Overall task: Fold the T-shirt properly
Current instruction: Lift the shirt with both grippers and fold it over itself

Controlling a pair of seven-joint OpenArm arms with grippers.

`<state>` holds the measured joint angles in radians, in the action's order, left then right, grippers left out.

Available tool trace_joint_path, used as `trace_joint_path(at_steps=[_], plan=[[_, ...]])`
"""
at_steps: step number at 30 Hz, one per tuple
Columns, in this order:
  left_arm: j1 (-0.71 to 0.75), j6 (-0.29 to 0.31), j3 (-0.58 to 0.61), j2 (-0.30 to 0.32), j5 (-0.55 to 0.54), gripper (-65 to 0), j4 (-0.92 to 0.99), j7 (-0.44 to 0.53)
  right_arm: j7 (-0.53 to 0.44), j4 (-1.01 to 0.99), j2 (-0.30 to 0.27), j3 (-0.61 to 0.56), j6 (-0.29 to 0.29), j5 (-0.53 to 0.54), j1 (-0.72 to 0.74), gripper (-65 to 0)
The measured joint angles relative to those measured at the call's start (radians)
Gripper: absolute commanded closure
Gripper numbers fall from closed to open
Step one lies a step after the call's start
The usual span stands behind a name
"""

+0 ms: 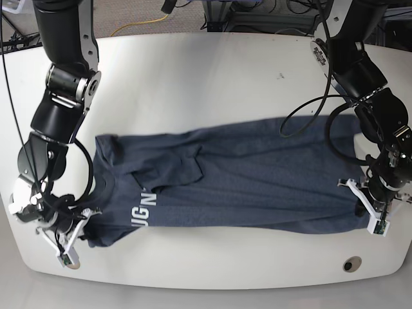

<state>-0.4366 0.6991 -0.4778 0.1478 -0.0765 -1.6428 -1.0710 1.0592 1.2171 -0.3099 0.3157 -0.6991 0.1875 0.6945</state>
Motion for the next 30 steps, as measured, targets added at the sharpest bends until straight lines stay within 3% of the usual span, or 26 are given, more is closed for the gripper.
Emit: trace_joint_path(at_steps=[5, 11, 18, 24, 30], plan=[[-0.079, 0.0, 0.0, 0.003, 0.0, 0.0, -0.094, 0.0, 0.014, -0.001, -0.022, -0.054, -0.005, -0.006, 0.144, 0.0], [-0.219, 0.003, 0.001, 0.011, -0.004, 0.0, -0.174, -0.002, 0.097, 0.0, -0.049, -0.122, -0.003, 0.003, 0.373, 0.0], [-0.407, 0.006, 0.001, 0.064, -0.024, 0.0, -0.2, -0.082, 0.168, 0.013, -0.061, -0.128, -0.007, 0.032, 0.559, 0.0], [-0.366, 0.006, 0.005, 0.055, -0.045, 0.0, -0.205, -0.081, 0.201, 0.057, -0.099, -0.119, -0.008, 0.042, 0.535, 0.0], [-0.227, 0.009, 0.003, 0.055, -0.032, 0.0, -0.223, -0.083, 0.227, 0.189, -0.125, -0.105, -0.002, 0.124, 0.338, 0.0]])
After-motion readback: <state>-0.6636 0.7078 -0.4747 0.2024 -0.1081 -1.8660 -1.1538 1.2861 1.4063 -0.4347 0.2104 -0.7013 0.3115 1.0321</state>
